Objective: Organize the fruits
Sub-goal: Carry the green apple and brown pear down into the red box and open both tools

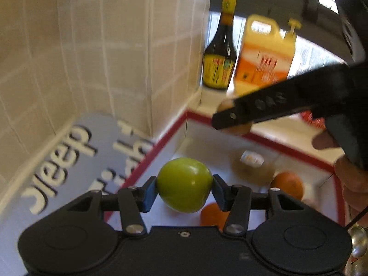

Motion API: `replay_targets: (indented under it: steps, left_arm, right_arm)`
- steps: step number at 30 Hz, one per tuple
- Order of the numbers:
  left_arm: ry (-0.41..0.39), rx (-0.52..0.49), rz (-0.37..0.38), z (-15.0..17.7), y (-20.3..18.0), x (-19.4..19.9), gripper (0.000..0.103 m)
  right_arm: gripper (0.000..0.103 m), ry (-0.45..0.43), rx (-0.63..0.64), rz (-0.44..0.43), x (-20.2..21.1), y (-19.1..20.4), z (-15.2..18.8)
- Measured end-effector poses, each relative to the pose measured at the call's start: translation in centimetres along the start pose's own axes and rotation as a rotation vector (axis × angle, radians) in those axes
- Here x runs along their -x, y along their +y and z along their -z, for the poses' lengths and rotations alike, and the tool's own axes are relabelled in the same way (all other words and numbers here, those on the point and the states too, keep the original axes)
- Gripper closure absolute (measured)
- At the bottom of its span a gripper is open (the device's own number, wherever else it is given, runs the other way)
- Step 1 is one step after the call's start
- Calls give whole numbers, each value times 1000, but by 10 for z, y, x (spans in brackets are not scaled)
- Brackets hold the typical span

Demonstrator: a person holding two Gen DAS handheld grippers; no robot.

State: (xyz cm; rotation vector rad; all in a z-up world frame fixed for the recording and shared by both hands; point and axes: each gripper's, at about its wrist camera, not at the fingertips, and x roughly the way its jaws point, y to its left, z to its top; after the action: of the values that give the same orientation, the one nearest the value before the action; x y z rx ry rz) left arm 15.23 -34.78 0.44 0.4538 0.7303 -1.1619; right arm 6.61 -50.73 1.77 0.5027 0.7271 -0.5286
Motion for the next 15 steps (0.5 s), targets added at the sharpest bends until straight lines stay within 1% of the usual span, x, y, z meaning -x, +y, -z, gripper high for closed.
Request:
replay_targets:
  steps: [3,8,13,15]
  left_arm:
    - [36,-4,-6,6,2,-7,43]
    - [80,-37,-16,11,0,-20,43]
    - [139,-63,-73,15,-3,-37,43]
    - [143,-84,-93,17,-5,-39,42]
  right_arm:
    - [62,39,-5,8,-26,0,4]
    - [62,52,20,43,-50,8,12]
    - [62,73,18,71,-62,11,17]
    - [62,85,16,74,-66,10,19]
